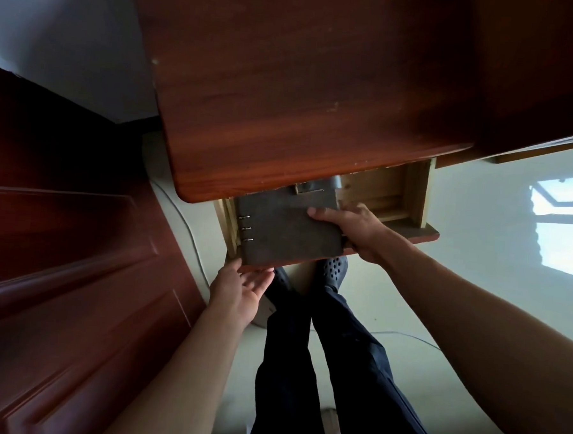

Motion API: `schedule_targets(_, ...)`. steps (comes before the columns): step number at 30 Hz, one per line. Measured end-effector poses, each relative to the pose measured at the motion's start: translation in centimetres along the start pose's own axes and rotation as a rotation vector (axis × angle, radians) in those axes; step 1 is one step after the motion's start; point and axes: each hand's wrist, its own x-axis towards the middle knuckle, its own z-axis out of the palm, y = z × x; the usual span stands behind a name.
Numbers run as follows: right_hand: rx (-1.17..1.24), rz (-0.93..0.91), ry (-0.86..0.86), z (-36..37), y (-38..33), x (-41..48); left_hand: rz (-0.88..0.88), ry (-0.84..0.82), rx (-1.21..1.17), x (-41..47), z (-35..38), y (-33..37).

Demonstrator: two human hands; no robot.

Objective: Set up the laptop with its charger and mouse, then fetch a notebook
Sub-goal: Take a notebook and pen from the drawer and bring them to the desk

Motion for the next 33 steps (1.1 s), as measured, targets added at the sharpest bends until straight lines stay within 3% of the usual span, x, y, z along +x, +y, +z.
schedule_targets(5, 0.134, 0.048, 0.043, -3.5, 2.4, -3.3, -0.008, 0.003, -0.04, -0.4, 0.4, -0.2)
schedule_targets(12, 0.218, 0.148, -0.002, -9.8, 8.1, -12.2, -0.005, -0.026, 0.112, -2.2, 0.8, -1.0)
schedule_targets(15, 0.272, 0.112, -0.006, -11.1, 8.9, -16.1, 0.009, -0.029, 0.187, -2.7, 1.5, -1.3)
schedule_targets(20, 0.371, -0.058, 0.01, -9.9, 4.6, -17.3, -0.049, -0.034, 0.278, -3.8, 2.6, -1.6)
schedule_targets(28, 0.472, -0.16, 0.178, -3.4, -5.6, -8.4, -0.042, 0.009, 0.238, -3.5, 2.4, -1.3)
schedule_targets(33, 0.115, -0.241, 0.445, -1.3, -7.3, -6.4, -0.041, -0.032, 0.157, -3.0, 2.1, -1.3)
